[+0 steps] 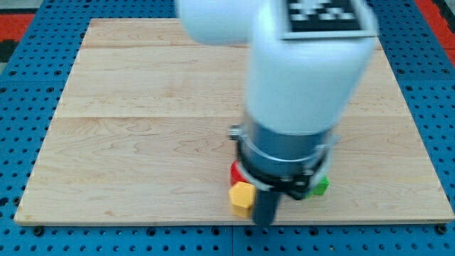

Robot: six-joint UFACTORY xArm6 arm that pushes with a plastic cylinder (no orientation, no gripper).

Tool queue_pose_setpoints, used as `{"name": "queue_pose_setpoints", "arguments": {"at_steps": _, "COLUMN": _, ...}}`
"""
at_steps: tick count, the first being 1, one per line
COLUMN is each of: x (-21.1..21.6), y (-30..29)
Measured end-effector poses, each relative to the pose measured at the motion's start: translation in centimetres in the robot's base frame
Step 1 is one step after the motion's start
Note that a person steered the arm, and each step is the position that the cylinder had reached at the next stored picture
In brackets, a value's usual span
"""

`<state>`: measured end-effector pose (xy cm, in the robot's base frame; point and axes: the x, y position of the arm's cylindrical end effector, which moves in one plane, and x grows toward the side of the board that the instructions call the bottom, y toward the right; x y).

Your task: Move the red star slightly up

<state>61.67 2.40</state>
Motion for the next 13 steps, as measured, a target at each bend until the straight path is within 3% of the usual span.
{"name": "queue_pose_setpoints", "arguments": {"at_steps": 1, "x": -2.6, "y": -4.9}}
{"name": "queue_pose_setpoints", "arguments": {"at_steps": 2, "x": -4.9, "y": -2.8}}
{"name": "queue_pose_setpoints", "arguments": {"at_steps": 3, "x": -1.4, "y": -2.0}}
{"name": "queue_pose_setpoints", "arguments": {"at_steps": 4, "x": -2.0, "y": 0.8}}
{"name": "queue_pose_setpoints", "arguments": {"at_steps": 5, "x": -6.3, "y": 2.4}}
{"name": "queue_pose_setpoints", "arguments": {"at_steps": 6, "x": -9.5, "y": 2.6}}
{"name": "queue_pose_setpoints", "arguments": {"at_steps": 13, "x": -12.8, "y": 2.4}}
